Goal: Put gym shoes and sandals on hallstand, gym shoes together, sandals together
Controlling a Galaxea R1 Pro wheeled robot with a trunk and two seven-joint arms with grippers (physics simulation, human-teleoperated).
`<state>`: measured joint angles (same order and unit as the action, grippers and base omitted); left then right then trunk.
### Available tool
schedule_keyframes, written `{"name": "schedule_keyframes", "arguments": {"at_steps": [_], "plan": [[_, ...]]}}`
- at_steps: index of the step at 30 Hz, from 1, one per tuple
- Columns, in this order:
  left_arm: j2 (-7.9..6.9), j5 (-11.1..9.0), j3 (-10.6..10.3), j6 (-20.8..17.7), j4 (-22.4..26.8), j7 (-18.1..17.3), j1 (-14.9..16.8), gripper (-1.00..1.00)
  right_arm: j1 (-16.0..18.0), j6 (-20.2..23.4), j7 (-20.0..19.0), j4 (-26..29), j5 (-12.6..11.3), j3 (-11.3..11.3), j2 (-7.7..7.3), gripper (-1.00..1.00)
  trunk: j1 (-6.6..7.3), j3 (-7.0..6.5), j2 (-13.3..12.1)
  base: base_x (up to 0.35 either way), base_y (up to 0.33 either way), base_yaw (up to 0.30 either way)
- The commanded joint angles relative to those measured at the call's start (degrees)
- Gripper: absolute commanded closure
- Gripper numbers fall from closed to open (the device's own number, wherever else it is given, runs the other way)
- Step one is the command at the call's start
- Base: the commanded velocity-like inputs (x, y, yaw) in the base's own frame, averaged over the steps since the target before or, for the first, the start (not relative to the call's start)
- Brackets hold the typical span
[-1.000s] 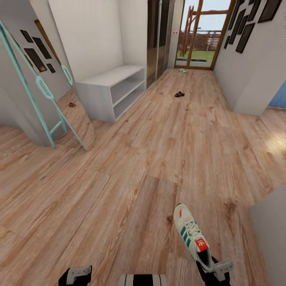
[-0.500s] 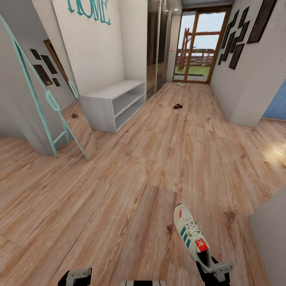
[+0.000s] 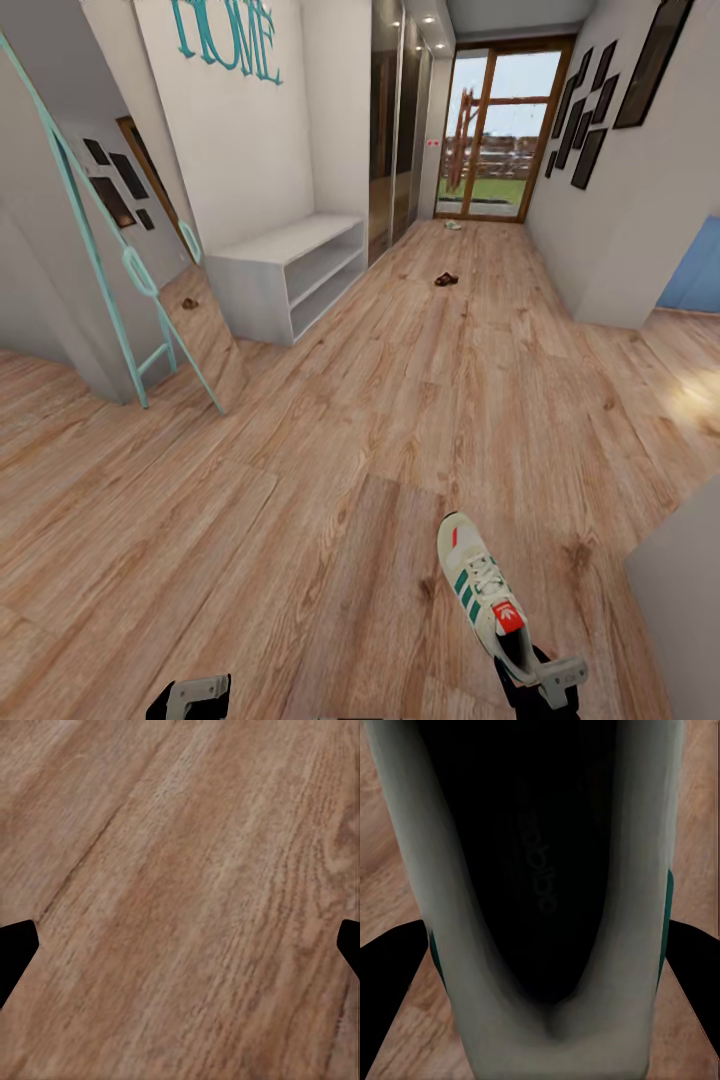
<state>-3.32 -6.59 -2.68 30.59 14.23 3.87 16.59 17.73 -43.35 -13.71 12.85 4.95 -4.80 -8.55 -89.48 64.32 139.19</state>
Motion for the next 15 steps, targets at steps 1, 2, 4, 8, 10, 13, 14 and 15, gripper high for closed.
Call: {"name": "schedule_keyframes", "arguments": {"at_steps": [1,2,4,8,10,13,14,15], "plan": [[-0.02,-0.5,-0.31,0.18,-0.02,0.09,0.02,-1.0,0.03,-0.17,-0.21,-0.03,0.5,-0.52,0.02,1.0,0.24,-0.14,-0.4,0.0,0.0,0.0],[-0.02,-0.51,-0.31,0.18,-0.01,0.09,0.02,-1.0,0.03,-0.16,-0.18,-0.03,0.42,-0.65,0.02,1.0,0.46,-0.32,-0.8,0.0,0.0,0.0],[-0.02,-0.52,-0.31,0.18,-0.04,0.09,0.02,-1.0,0.03,-0.16,-0.14,-0.03,0.09,-1.12,0.02,1.0,0.9,-0.68,-1.6,0.0,0.0,0.0],[-0.02,-0.53,-0.31,0.18,-0.02,0.09,0.02,-1.0,0.03,-0.16,1.35,-0.09,-0.65,-2.57,0.02,1.0,1.77,-1.4,-3.21,0.0,0.0,0.0],[-0.02,-0.53,-0.31,0.18,-0.01,0.09,0.02,-1.0,0.03,-0.16,2.26,-0.1,-0.73,-2.71,0.02,1.0,2.21,-1.76,-4.01,0.0,0.0,0.0],[-0.02,-0.53,-0.31,0.19,-0.01,0.09,0.02,-1.0,0.03,-0.12,2.98,-0.11,-0.79,-2.8,0.02,1.0,2.21,-1.76,-4.01,0.0,0.0,0.0],[-0.02,-0.53,-0.31,0.22,0.0,0.09,0.02,-1.0,0.03,-0.1,3.11,-0.11,-0.8,-2.82,0.02,1.0,2.21,-1.76,-4.01,0.0,0.0,0.0],[-0.02,-0.53,-0.31,0.23,0.0,0.09,0.02,-1.0,0.03,-0.1,3.15,-0.12,-0.8,-2.84,0.02,1.0,2.21,-1.76,-4.01,0.0,0.0,0.0]]}}
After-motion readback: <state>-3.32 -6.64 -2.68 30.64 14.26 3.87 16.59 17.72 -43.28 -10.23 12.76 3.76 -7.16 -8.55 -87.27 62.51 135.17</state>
